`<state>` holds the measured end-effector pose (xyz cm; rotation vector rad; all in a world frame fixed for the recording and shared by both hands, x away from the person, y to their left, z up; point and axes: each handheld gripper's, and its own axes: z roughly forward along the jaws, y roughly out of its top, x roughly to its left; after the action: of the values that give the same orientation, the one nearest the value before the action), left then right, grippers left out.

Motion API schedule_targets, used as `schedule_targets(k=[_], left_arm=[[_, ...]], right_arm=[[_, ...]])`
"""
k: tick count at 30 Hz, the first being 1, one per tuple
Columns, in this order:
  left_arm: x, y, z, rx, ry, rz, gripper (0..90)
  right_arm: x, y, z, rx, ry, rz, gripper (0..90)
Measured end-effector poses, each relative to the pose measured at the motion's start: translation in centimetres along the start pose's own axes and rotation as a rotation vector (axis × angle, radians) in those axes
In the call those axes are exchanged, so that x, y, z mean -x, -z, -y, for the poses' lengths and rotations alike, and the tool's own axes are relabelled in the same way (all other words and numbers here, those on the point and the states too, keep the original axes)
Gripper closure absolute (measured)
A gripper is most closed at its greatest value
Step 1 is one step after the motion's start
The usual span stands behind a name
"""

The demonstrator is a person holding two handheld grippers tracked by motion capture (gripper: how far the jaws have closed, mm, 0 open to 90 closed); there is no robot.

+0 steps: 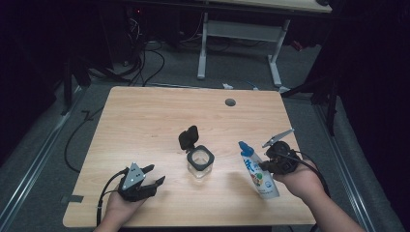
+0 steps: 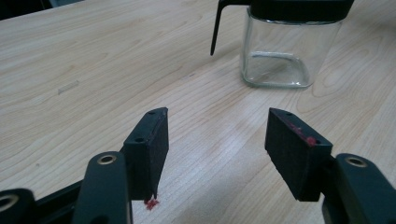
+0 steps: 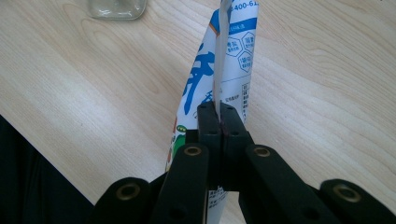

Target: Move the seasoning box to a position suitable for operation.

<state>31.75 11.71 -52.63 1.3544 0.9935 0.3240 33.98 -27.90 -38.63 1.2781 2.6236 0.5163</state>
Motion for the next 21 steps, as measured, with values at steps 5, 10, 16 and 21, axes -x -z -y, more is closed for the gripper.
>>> schedule_targets(k=[5, 10, 16, 21], left_arm=[[0.0, 0.0, 0.0, 0.001, -0.001, 0.002, 40.1], [0.4, 0.0, 0.0, 0.006, 0.016, 0.014, 40.0], [1.8, 0.1, 0.4, 0.009, 0.021, 0.066, 37.5], [4.1, -0.2, 0.9, 0.005, 0.030, 0.140, 33.6]], right_arm=[[-0.1, 0.0, -0.4, -0.017, 0.002, -0.011, 90.0], [-0.2, 0.0, -0.7, -0.032, 0.012, -0.023, 90.0], [-0.3, 0.0, -1.1, -0.039, 0.012, -0.034, 90.0], [-0.4, 0.2, -1.4, -0.023, 0.017, -0.038, 90.0]])
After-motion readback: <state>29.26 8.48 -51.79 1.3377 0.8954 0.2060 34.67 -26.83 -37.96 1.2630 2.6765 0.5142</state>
